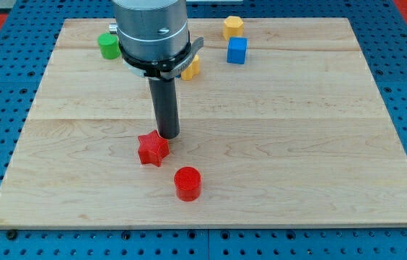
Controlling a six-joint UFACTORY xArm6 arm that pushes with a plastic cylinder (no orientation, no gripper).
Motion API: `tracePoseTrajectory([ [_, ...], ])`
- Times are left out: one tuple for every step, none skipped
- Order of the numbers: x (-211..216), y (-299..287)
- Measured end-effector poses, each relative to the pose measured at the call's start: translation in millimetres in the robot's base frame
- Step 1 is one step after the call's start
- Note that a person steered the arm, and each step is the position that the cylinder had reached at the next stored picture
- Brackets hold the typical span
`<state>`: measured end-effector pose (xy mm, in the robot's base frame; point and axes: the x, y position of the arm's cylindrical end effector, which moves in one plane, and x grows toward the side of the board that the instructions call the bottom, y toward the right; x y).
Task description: Slide red star a bit down
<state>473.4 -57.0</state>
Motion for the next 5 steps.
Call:
tracePoseTrajectory([
  [0,-5],
  [-13,-7],
  [-22,-7],
  [-22,-10],
  [-3,-12],
])
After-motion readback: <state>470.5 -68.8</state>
